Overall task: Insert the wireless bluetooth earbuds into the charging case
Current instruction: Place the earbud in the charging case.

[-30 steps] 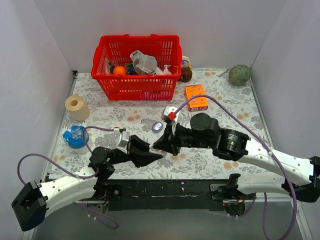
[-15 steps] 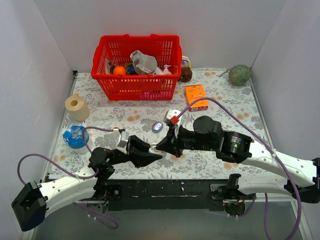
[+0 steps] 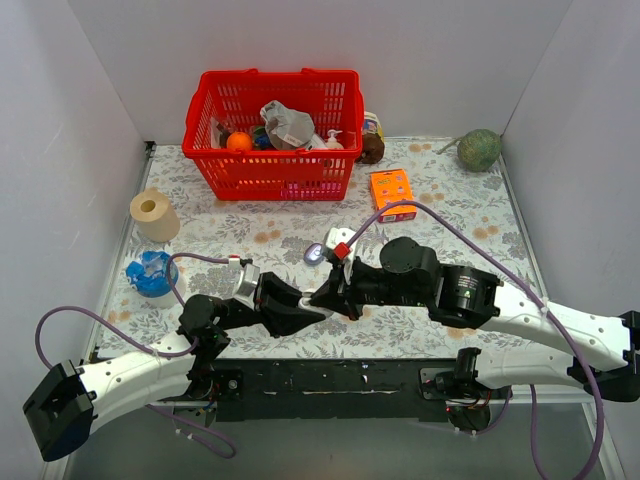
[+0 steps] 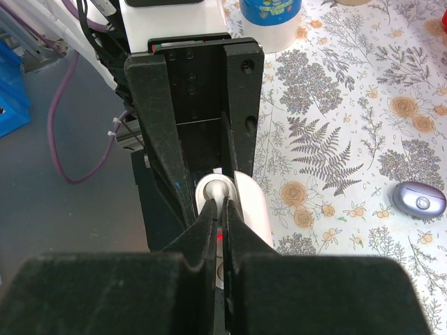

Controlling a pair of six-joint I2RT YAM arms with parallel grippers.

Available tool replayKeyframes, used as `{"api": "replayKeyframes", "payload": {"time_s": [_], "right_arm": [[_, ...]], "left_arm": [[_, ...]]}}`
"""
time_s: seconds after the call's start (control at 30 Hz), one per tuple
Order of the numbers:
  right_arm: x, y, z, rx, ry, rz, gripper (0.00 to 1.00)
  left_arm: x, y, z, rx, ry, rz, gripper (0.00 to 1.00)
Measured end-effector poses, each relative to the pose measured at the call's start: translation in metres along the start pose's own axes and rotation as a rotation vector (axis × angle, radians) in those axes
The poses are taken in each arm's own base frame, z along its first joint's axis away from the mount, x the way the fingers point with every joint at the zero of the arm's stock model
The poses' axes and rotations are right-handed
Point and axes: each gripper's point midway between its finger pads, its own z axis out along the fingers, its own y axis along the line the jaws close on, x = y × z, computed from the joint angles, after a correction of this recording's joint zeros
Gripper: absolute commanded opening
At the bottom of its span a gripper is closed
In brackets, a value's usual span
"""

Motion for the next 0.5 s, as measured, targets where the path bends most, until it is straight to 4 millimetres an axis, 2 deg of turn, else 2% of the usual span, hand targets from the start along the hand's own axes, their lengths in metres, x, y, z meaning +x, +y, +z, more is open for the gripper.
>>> {"api": "replayKeyframes", "payload": {"time_s": [0.13,0.17,0.2,0.3,0.4,0.5], "right_arm": [[0.0023,0.0008,0.0016,-0.001,0.01,-0.007,0.01],[0.0029,0.0009,0.0019,-0.002,0.015,-0.007,0.06],[0.0032,0.0007,0.0022,0.0,0.02,-0.008,0.19],[0.0043,0.0005,0.0028,0.007,0.036,-0.008,0.36],[0.0053,0.0009,0.001,0.014,0.048,-0.003,0.44],[0.0031,0.0019,-0.0015,0.019,0.05,-0.001,0.47]], "left_arm": [[0.0005,-0.0004,-0.0001,0.002,0.003,-0.001,0.0],[0.001,-0.0004,-0.0002,0.002,0.004,-0.001,0.0],[0.0011,-0.0003,-0.0002,0.002,0.005,-0.002,0.0],[0.0016,0.0,-0.0003,0.0,0.007,-0.003,0.0],[0.0014,0.0009,-0.0003,-0.005,0.006,-0.004,0.0],[-0.0007,0.0018,-0.0002,-0.011,-0.003,-0.001,0.0]]}}
